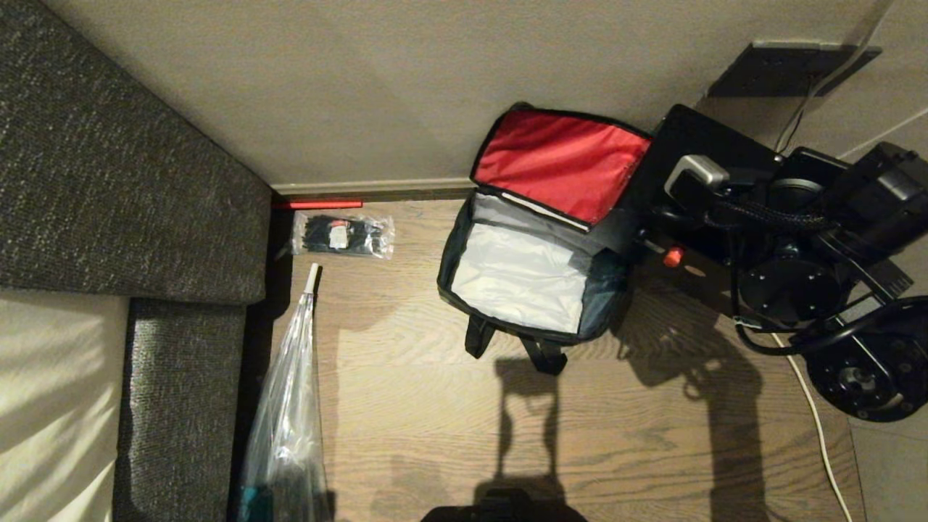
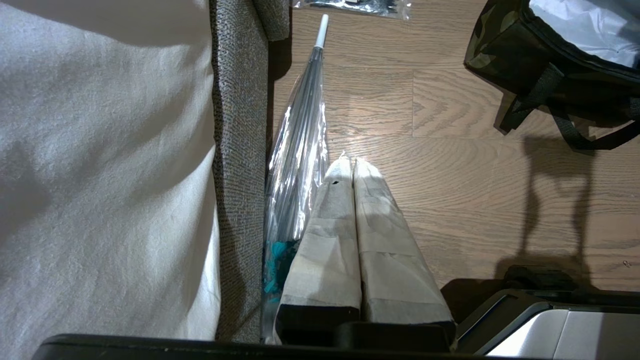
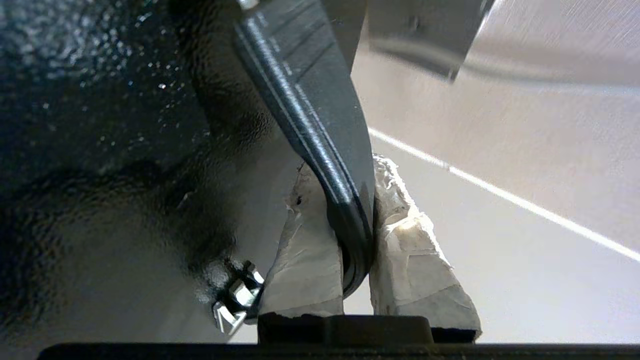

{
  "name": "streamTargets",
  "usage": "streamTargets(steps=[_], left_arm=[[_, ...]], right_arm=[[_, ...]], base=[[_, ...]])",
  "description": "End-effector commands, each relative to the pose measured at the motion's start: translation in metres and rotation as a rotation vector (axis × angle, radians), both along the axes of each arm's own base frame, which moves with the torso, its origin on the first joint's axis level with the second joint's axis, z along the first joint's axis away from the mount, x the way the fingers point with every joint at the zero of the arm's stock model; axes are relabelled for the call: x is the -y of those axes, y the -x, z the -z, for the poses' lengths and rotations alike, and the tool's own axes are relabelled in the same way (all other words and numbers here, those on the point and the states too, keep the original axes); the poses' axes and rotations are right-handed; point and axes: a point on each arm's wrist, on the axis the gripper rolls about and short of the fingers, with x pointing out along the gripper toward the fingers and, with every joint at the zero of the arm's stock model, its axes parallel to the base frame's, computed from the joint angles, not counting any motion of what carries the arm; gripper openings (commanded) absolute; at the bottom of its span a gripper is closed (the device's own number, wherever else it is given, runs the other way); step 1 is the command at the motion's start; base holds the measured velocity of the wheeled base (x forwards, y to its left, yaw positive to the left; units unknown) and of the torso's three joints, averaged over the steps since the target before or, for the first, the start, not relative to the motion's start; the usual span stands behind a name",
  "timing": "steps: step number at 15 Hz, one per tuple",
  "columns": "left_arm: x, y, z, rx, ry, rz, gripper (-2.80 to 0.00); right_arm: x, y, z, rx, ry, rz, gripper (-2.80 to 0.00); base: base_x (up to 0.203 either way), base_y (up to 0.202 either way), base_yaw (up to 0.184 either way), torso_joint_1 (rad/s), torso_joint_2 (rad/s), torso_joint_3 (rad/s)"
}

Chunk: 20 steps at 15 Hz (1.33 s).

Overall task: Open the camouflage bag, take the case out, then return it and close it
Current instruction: Release the handle

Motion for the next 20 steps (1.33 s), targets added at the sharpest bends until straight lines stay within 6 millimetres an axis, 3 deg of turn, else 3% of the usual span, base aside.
streamTargets(steps=[1, 14, 20], left_arm=[[0.000, 0.000, 0.000, 0.003, 0.001, -0.001, -2.80], [0.000, 0.000, 0.000, 0.003, 0.001, -0.001, -2.80], [0.000, 0.000, 0.000, 0.003, 0.001, -0.001, -2.80]], right_arm=[[0.014, 0.000, 0.001, -0.004, -0.001, 0.048, -2.80], [0.069, -0.011, 0.016, -0.043, -0.002, 0.240, -2.80], [0.079, -0.039, 0.043, -0.084, -0.018, 0.277, -2.80]], base=[[0.000, 0.000, 0.000, 0.000, 0.00, 0.000], [0.000, 0.000, 0.000, 0.000, 0.00, 0.000], [0.000, 0.000, 0.000, 0.000, 0.00, 0.000]])
